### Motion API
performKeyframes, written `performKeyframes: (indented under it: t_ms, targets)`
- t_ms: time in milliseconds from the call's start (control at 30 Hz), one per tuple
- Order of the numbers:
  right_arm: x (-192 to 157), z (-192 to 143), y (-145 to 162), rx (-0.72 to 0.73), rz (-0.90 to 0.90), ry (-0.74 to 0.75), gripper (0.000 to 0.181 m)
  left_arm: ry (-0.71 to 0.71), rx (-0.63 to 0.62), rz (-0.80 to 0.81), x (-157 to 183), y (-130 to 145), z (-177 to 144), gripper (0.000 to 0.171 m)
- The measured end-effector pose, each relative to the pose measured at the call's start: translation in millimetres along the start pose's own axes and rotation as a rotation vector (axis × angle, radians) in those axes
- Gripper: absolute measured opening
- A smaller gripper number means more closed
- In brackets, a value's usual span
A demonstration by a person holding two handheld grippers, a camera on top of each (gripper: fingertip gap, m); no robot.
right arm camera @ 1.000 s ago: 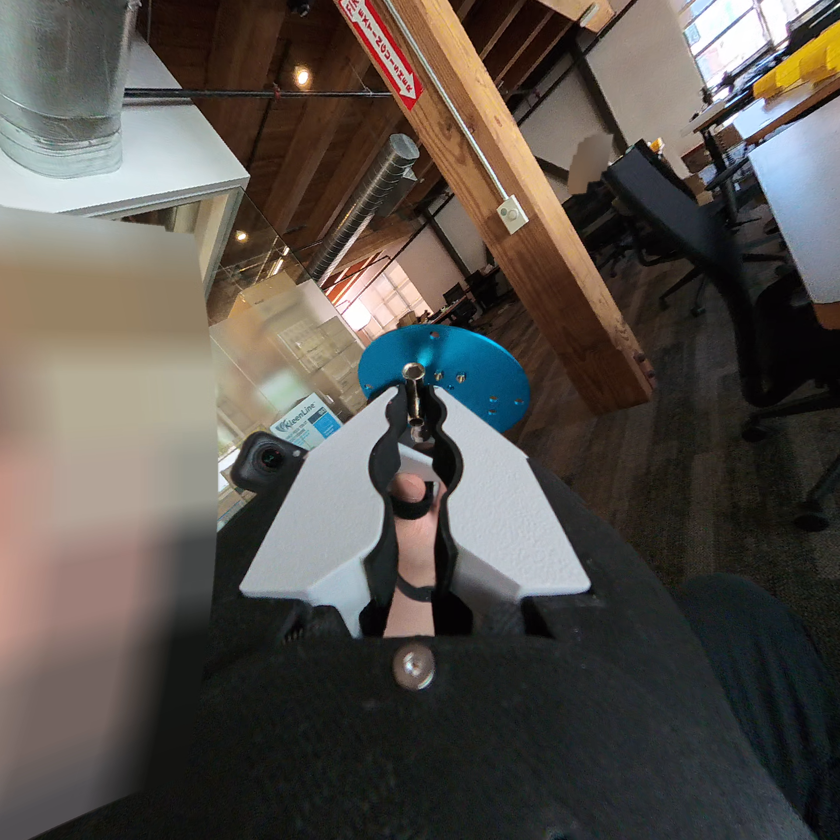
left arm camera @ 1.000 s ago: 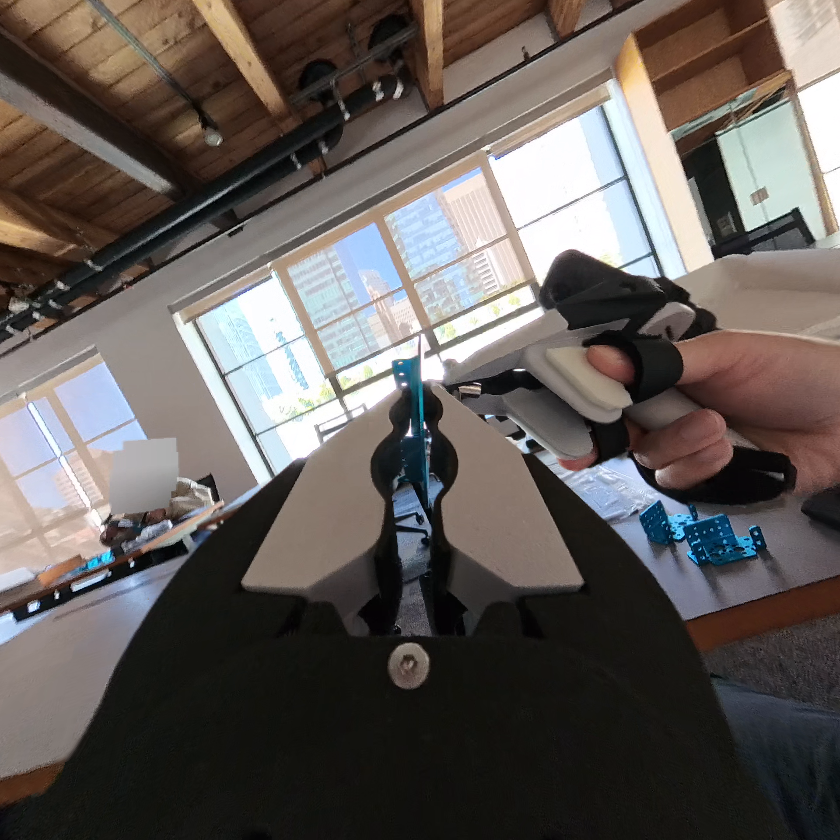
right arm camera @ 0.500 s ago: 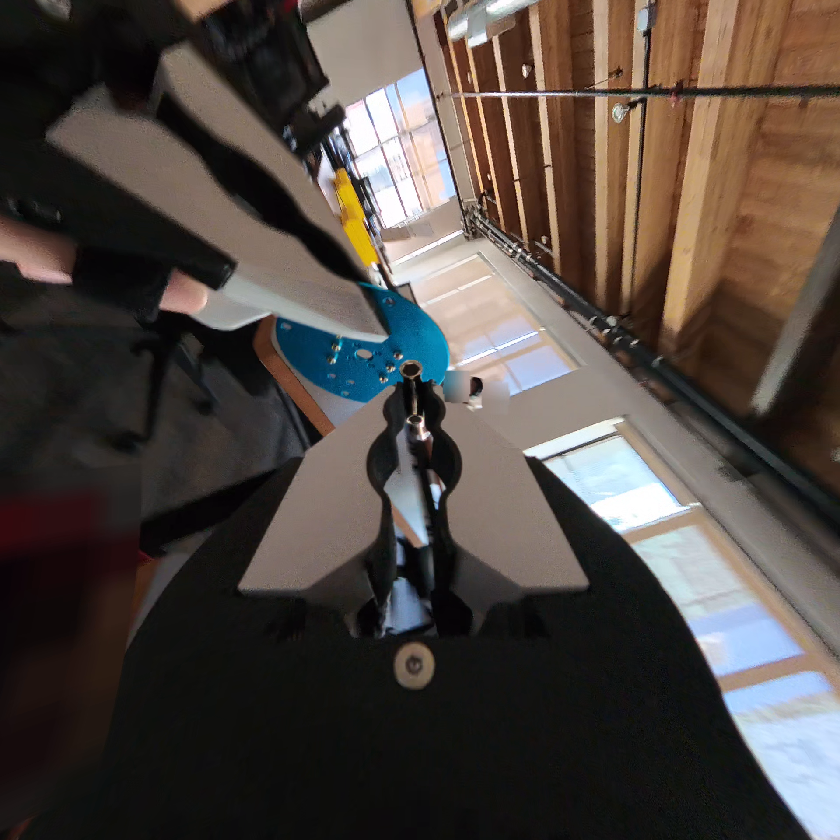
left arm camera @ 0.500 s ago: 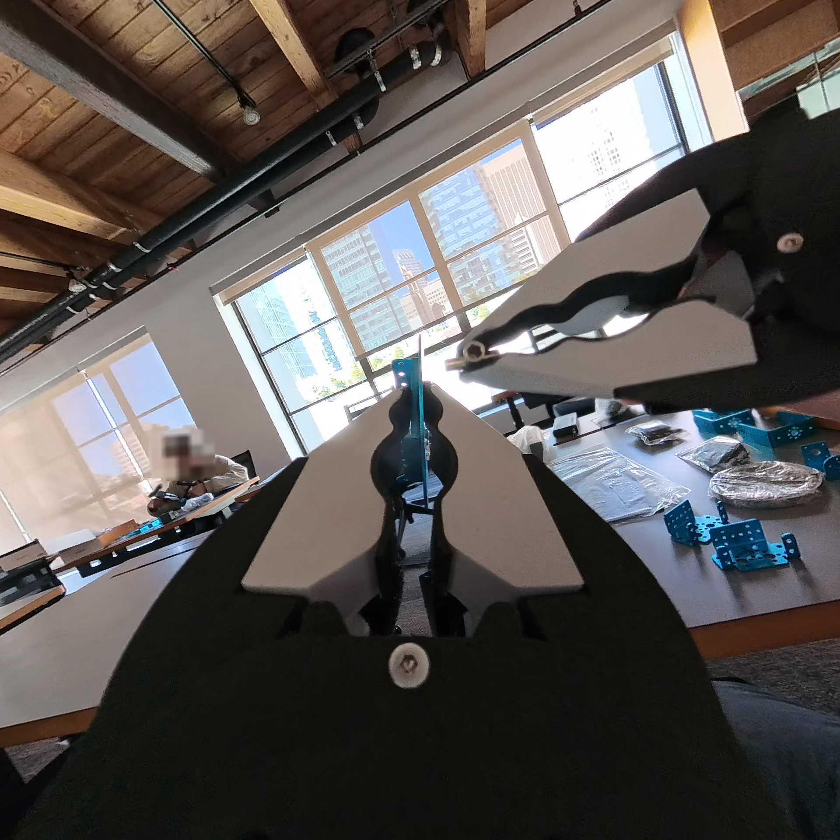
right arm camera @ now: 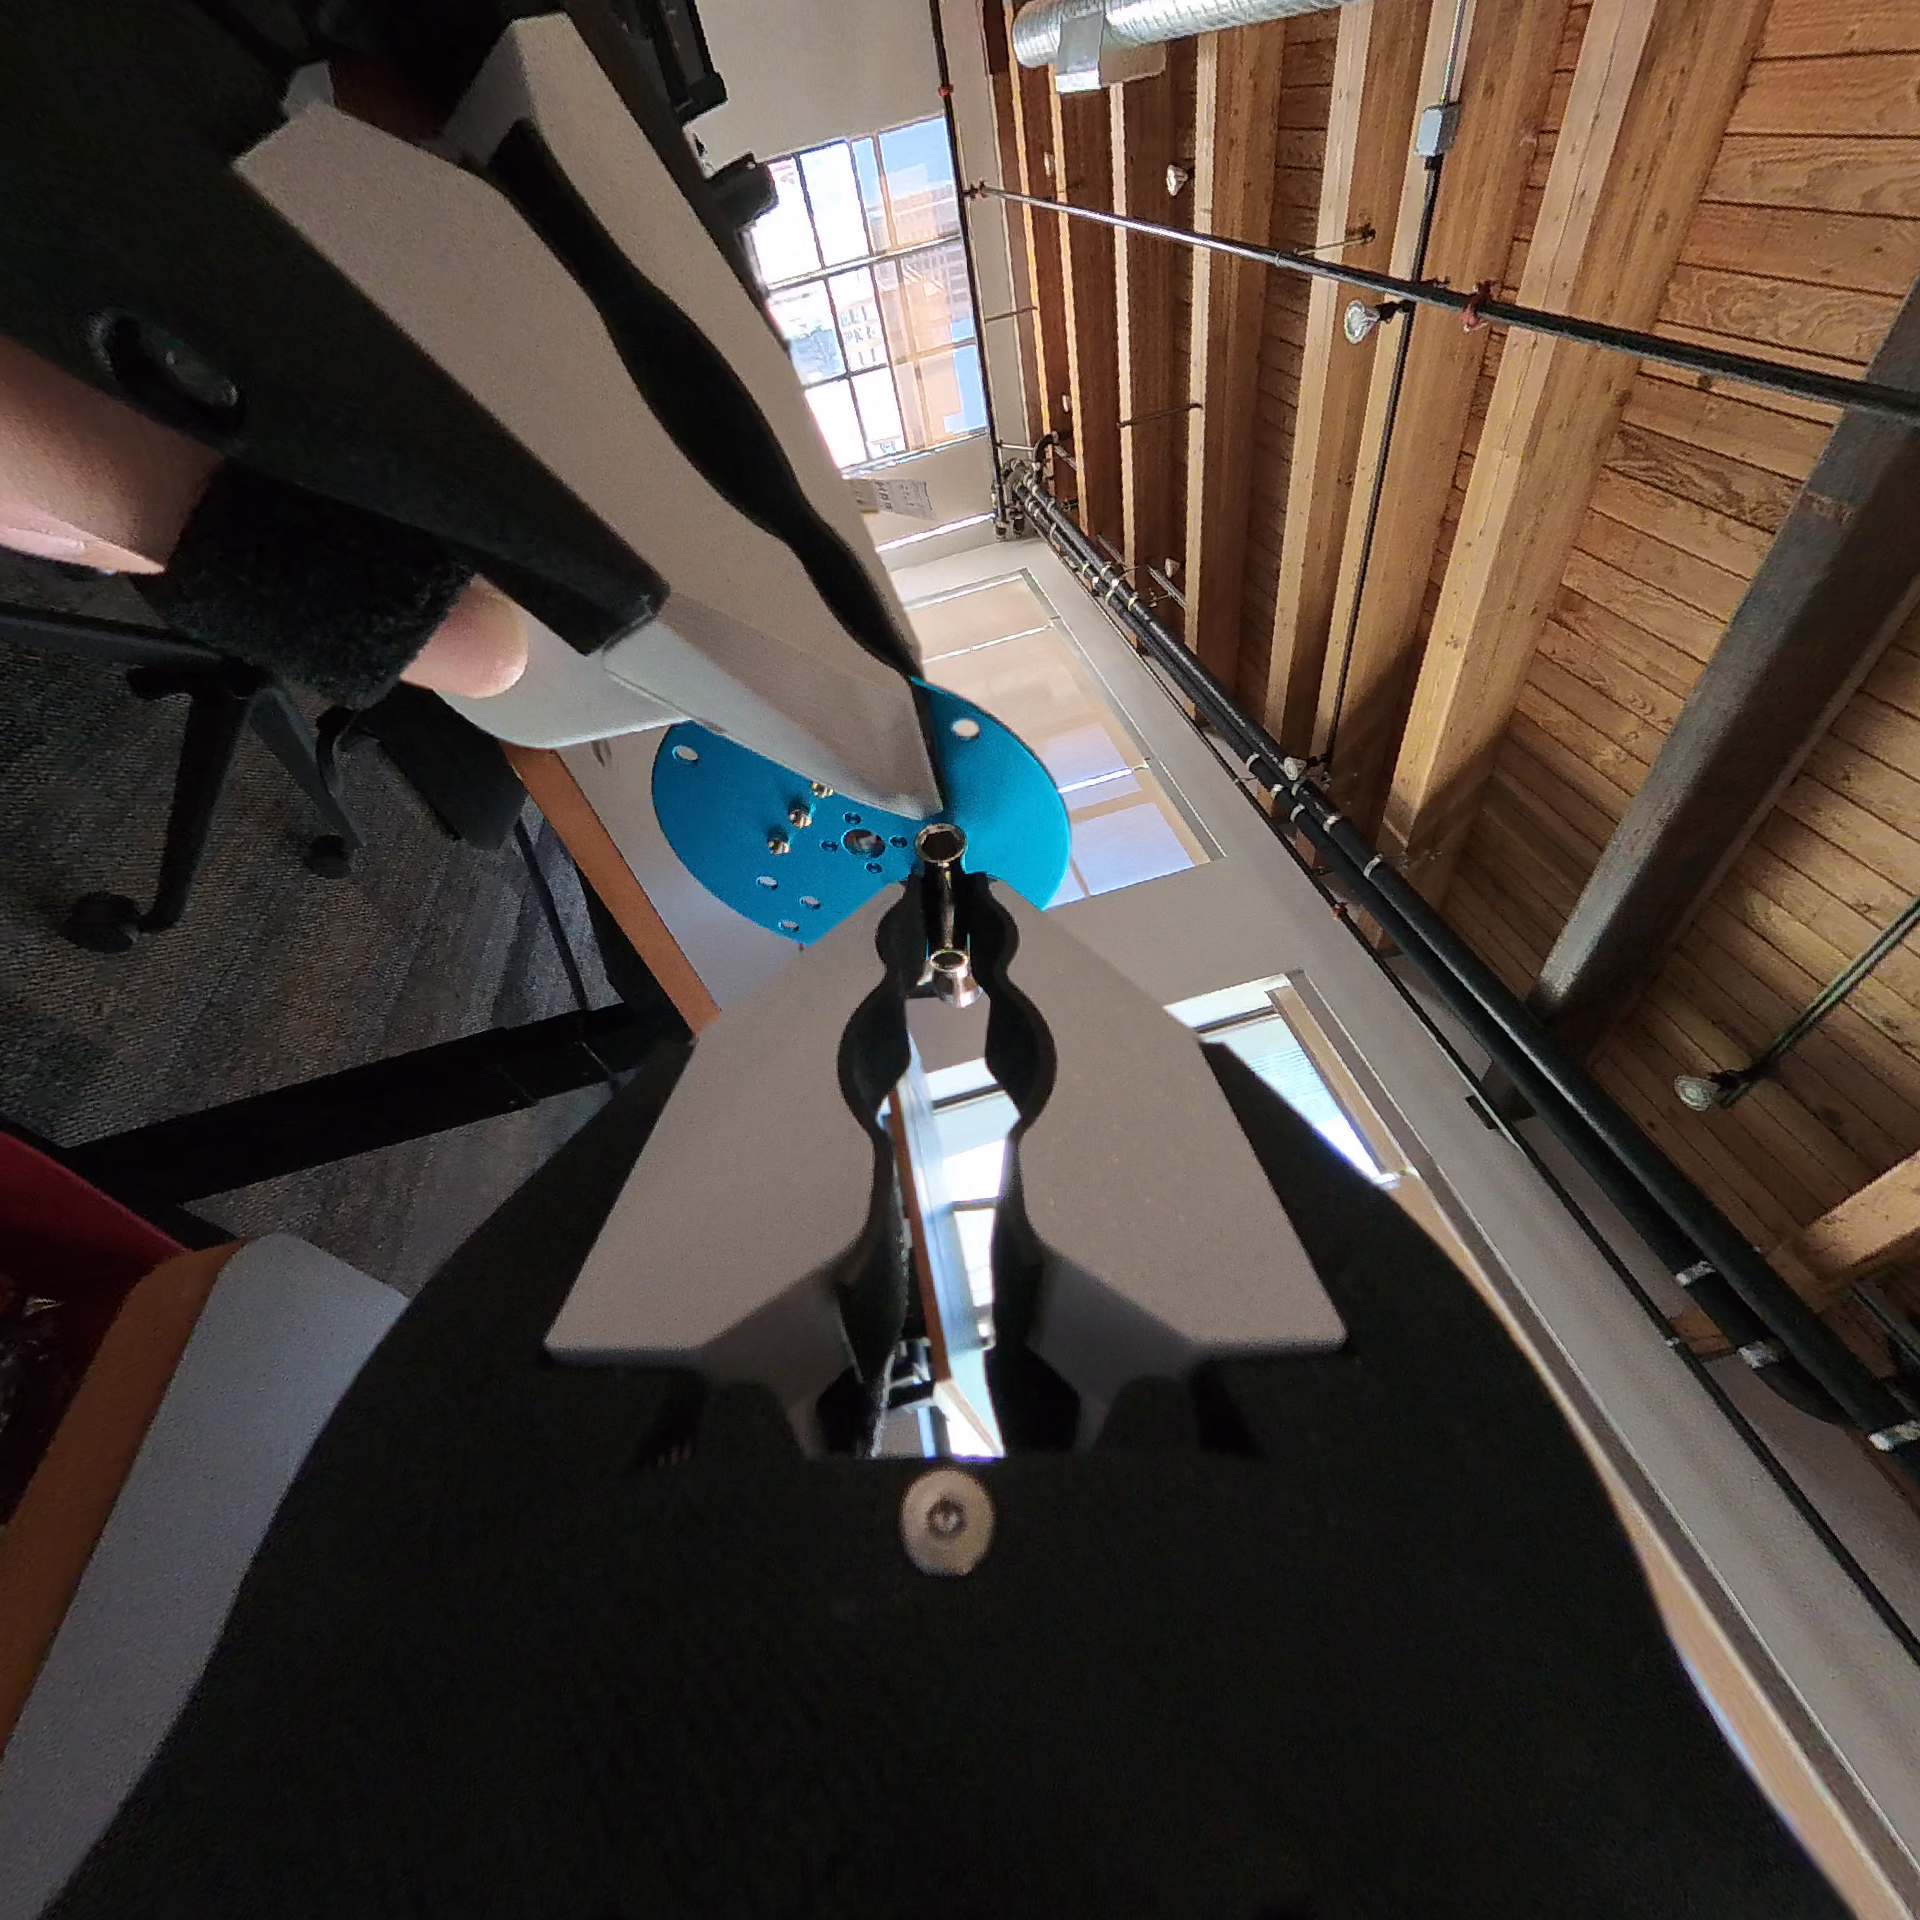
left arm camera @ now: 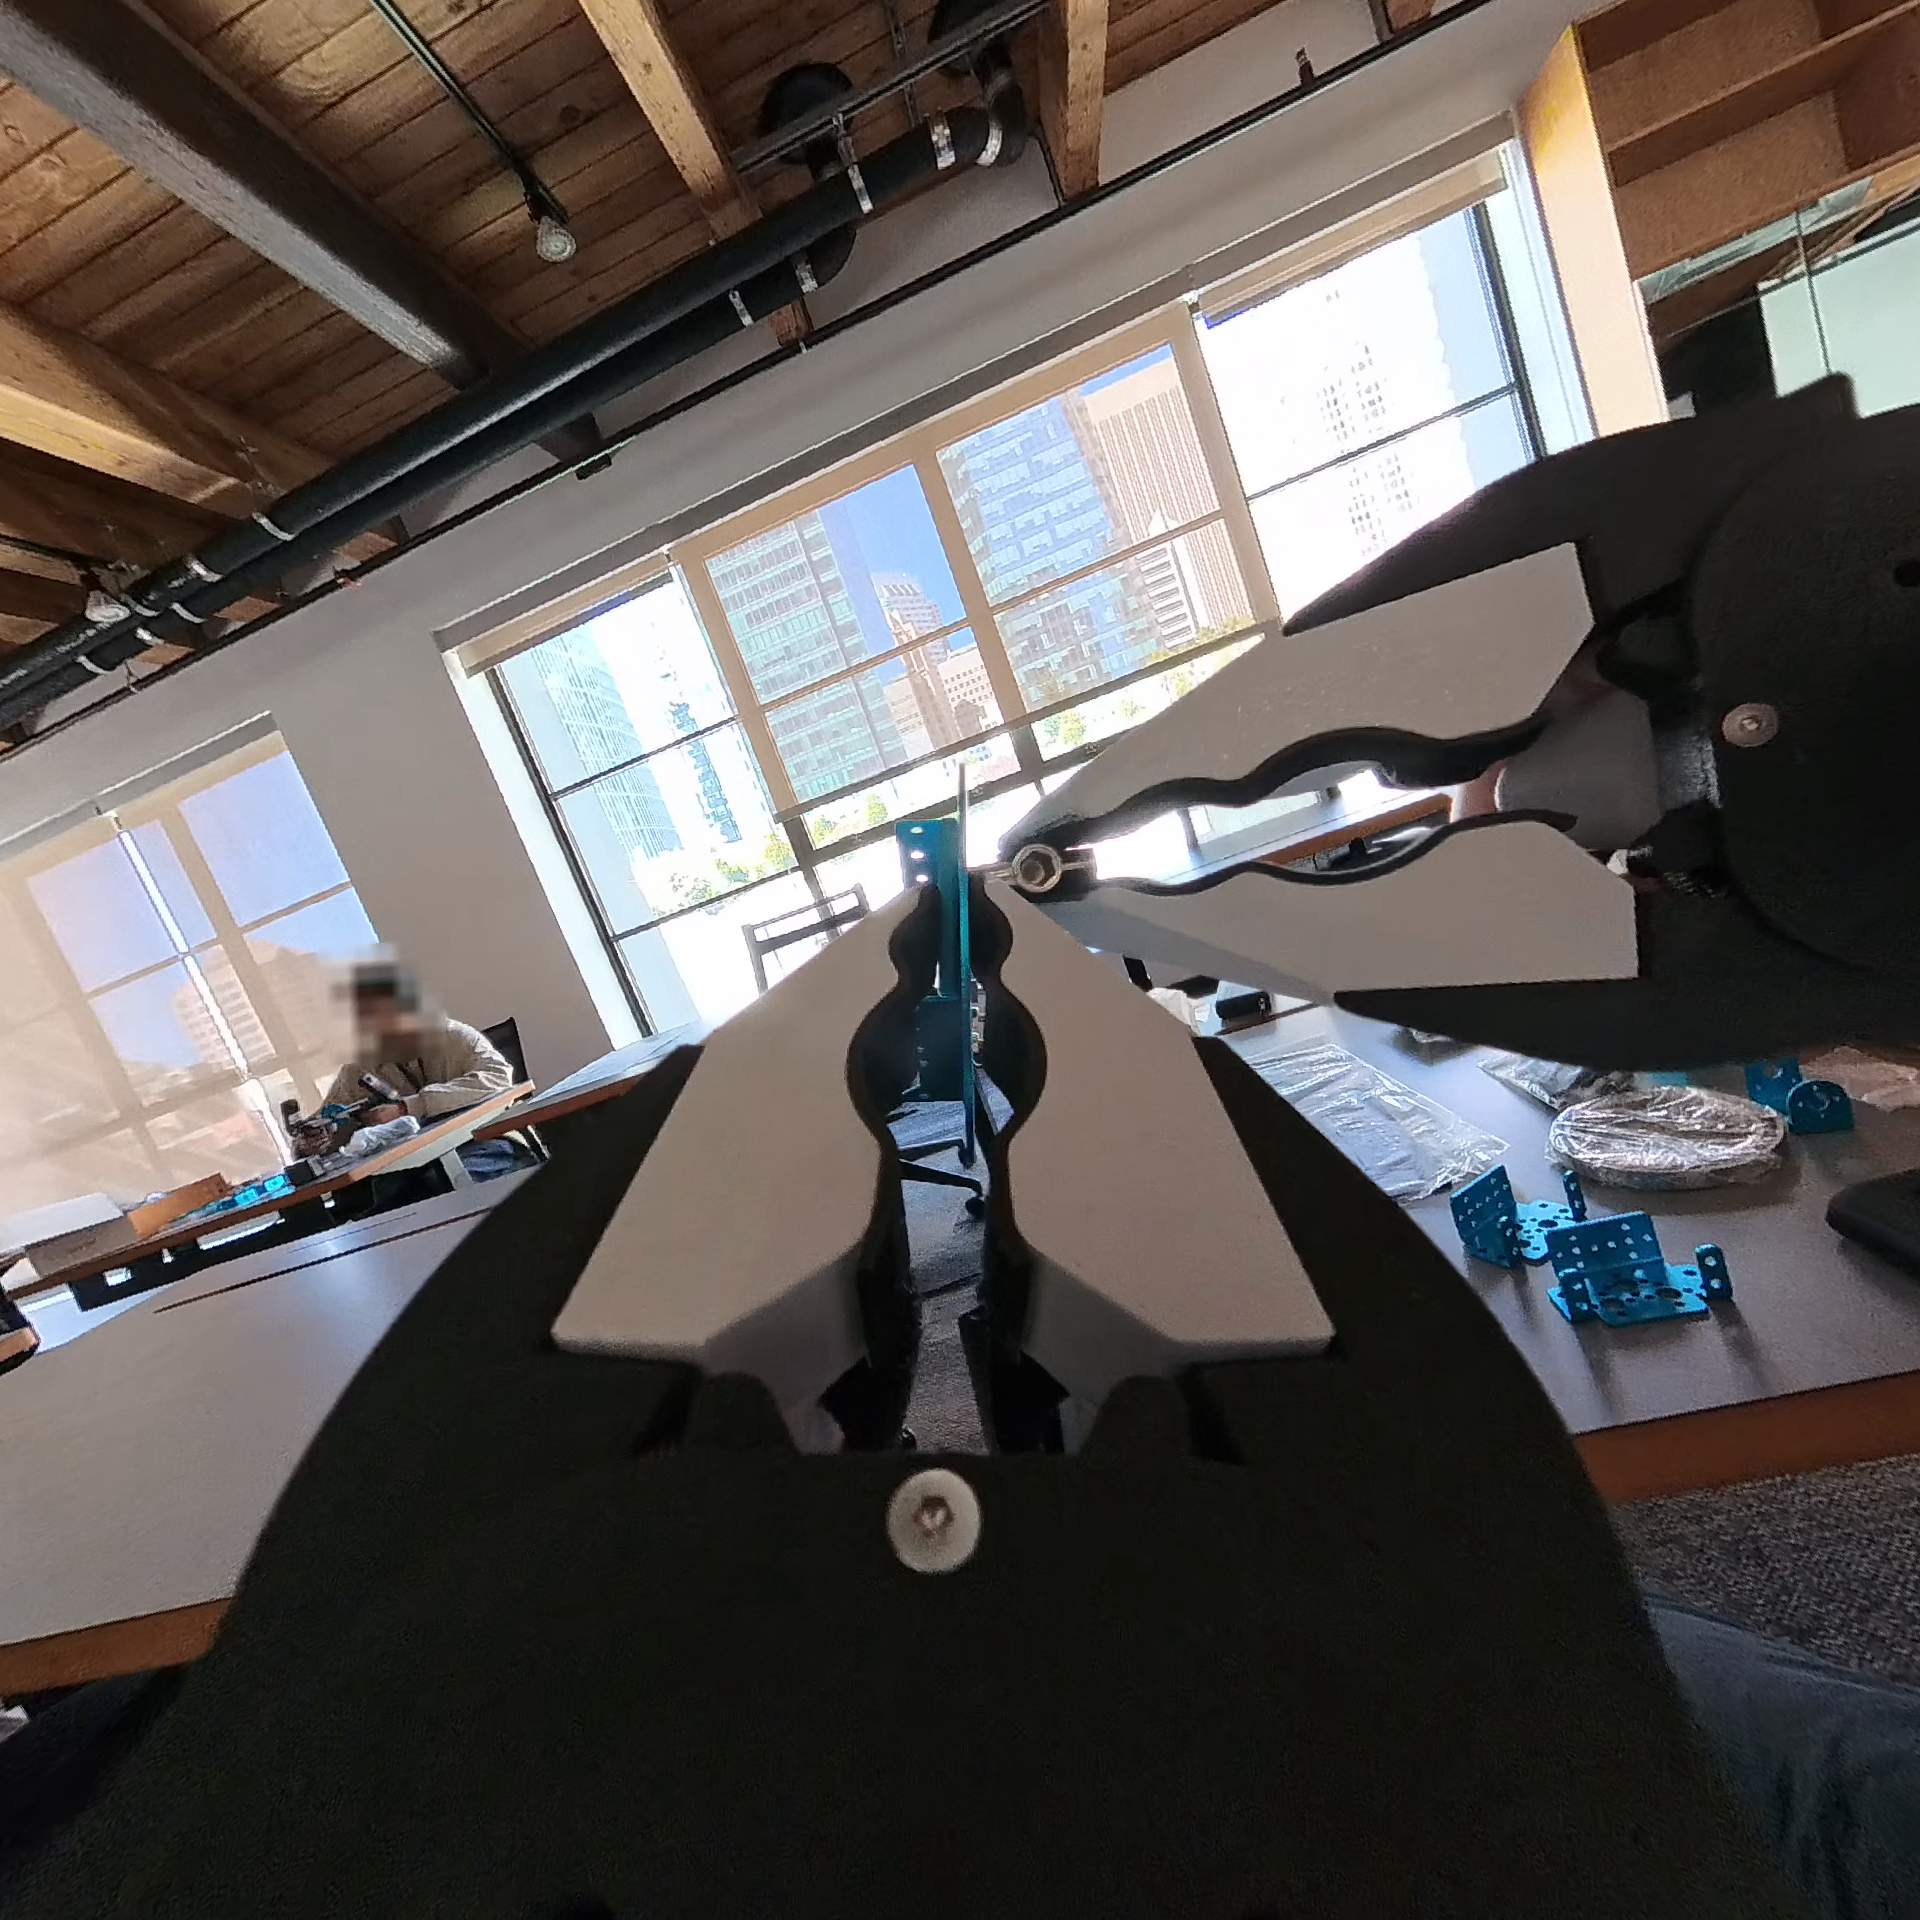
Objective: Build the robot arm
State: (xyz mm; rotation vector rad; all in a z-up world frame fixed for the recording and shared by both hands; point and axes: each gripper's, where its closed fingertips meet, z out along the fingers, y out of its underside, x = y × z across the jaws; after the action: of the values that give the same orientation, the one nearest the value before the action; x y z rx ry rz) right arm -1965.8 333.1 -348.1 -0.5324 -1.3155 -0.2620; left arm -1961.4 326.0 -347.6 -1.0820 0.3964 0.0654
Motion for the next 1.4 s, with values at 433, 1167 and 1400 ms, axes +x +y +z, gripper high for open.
performKeyframes:
  t_ms: [433,1167,1400]
  targets:
    - [0.2,1.6,-1.7,0.020,0.354,-0.081,0.007,-0.038,0.027,0.030,-2.1,-6.3,-1.0,0.002]
    - [0.4,2.2,-6.7,0.191,1.154,-0.277,0.008,-0.042,0.107,-0.055,-5.8,-10.6,-3.5,0.003]
    - [-3.0,1.7,-6.2,0.300,1.582,-0.459,0.010,-0.033,0.118,-0.027,-5.0,-8.1,-3.4,0.003]
